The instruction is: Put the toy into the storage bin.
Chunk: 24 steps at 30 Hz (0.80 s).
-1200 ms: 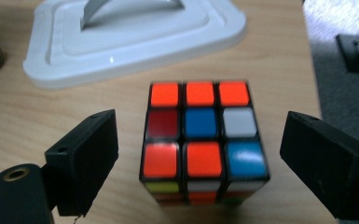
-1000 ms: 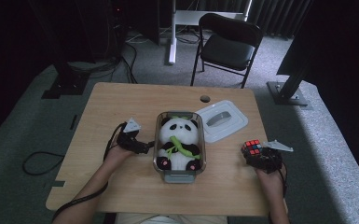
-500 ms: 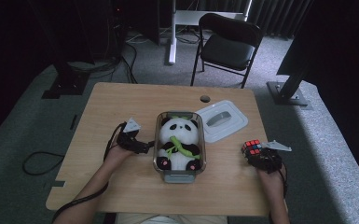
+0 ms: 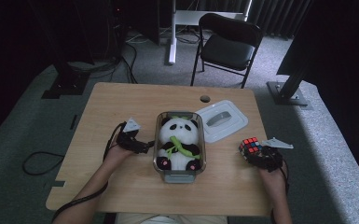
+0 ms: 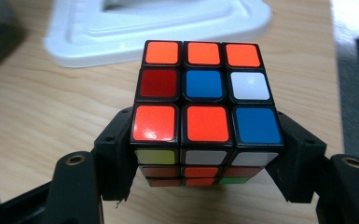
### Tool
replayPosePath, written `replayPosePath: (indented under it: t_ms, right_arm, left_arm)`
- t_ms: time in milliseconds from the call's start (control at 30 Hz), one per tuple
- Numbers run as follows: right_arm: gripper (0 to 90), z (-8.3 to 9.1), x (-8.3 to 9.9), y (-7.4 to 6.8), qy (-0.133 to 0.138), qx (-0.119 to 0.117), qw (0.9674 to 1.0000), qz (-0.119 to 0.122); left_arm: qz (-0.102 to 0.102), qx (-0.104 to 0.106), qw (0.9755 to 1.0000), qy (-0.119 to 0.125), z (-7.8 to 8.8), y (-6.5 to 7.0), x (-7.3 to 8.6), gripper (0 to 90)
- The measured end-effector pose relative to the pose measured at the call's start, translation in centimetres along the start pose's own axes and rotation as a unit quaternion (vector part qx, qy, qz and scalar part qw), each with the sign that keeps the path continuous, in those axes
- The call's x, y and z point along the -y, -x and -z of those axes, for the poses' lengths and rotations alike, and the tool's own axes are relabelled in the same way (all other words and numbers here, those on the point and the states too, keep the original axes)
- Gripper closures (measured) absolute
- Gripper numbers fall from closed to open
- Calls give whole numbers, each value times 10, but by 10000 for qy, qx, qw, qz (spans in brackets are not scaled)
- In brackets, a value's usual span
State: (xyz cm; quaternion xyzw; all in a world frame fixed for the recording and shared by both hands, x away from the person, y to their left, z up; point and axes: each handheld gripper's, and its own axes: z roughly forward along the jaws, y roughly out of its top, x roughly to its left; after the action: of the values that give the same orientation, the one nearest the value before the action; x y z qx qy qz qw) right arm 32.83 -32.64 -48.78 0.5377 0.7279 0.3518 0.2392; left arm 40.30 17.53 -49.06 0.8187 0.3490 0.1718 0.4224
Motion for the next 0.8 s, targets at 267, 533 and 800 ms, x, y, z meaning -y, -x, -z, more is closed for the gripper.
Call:
replayPosePath:
  t_ms: [267,533,800]
  right_arm:
    - [337,15,-25,-22,112,-452,9980,435]
    - [337,34,-57,-52,406,-883,9906,961]
    - [337,48,-79,-81,666,-1381,9791,1333]
  left_arm:
    - [-24,28,10000,-30,0,1,0,22]
    - [1,10,10000,-48,0,0,0,21]
    - [30,88,10000,-10,1,-1,0,22]
